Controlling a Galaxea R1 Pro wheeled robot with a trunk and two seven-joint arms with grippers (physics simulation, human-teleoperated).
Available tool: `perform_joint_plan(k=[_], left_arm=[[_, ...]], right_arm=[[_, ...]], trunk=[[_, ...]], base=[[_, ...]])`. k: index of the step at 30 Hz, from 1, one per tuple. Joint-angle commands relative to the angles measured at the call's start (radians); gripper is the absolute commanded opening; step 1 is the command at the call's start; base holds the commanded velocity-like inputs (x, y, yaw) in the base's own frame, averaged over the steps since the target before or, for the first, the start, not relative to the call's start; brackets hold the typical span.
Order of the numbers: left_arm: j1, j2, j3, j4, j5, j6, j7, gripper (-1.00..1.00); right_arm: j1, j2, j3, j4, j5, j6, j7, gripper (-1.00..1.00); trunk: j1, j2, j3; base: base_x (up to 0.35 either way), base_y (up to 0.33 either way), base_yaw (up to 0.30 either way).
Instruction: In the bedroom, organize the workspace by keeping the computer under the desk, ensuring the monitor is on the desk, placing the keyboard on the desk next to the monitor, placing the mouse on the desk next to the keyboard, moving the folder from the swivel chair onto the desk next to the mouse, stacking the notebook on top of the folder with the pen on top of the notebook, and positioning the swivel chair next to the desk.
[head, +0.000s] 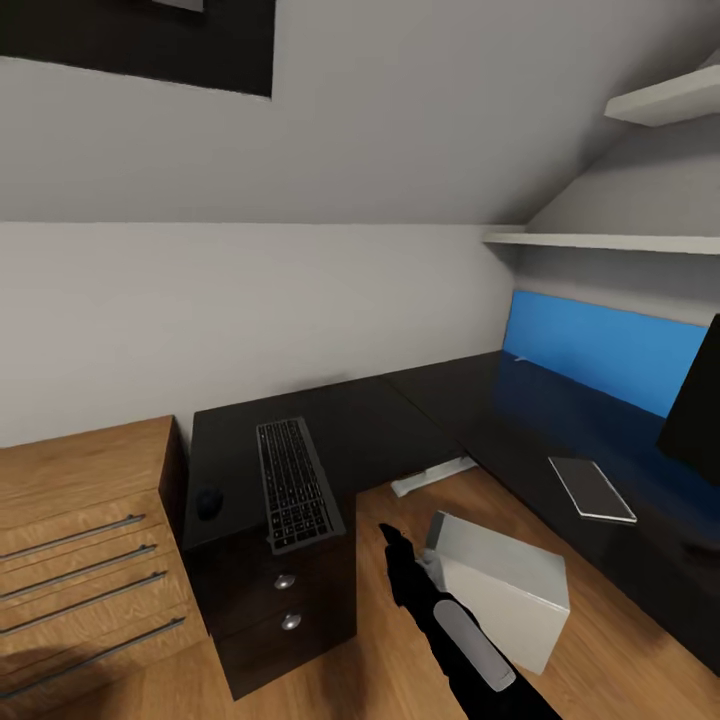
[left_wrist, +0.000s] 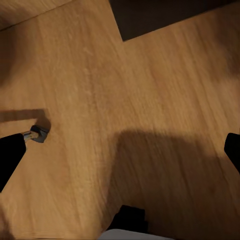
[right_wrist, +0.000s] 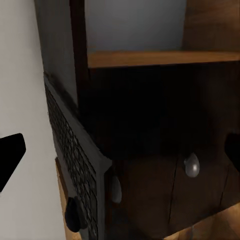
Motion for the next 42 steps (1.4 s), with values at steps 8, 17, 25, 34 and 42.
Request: perform_joint_plan(k=[8,17,25,34,42], left_arm=[[-0.001,0.019,0.048,0.001,0.012,-0.005,0.003,1.00],[-0.002,0.031,0.074,0.002,0.058,0.002,0.001,1.00],[-0.004,0.072,0.081,0.008,0.185,0.086,-0.006,1.00],[-0.004,0.080,0.083,0.008,0.256,0.122,-0.034,1.00],[-0.004,0.079,0.083,0.008,0.264,0.123,-0.039,1.00]], right_arm=[[-0.001,-0.062,0.001,0.265,0.010,-0.032,0.005,1.00],[-0.001,-0.078,0.007,0.534,0.012,-0.290,0.006,1.00],[-0.001,-0.067,0.040,0.681,0.051,-0.542,0.006,1.00],[-0.001,0.004,0.051,0.733,0.133,-0.601,0.010,1.00],[-0.001,0.022,0.053,0.781,0.226,-0.606,0.018,1.00]], trunk=[[-0.031,0.056,0.024],[-0.065,0.119,0.052],[-0.096,0.175,0.077],[-0.131,0.238,0.106],[-0.161,0.294,0.131]], base=[[0.000,0.000,0.000],[0.000,0.000,0.000],[0.000,0.000,0.000],[0.000,0.000,0.000],[0.000,0.000,0.000]])
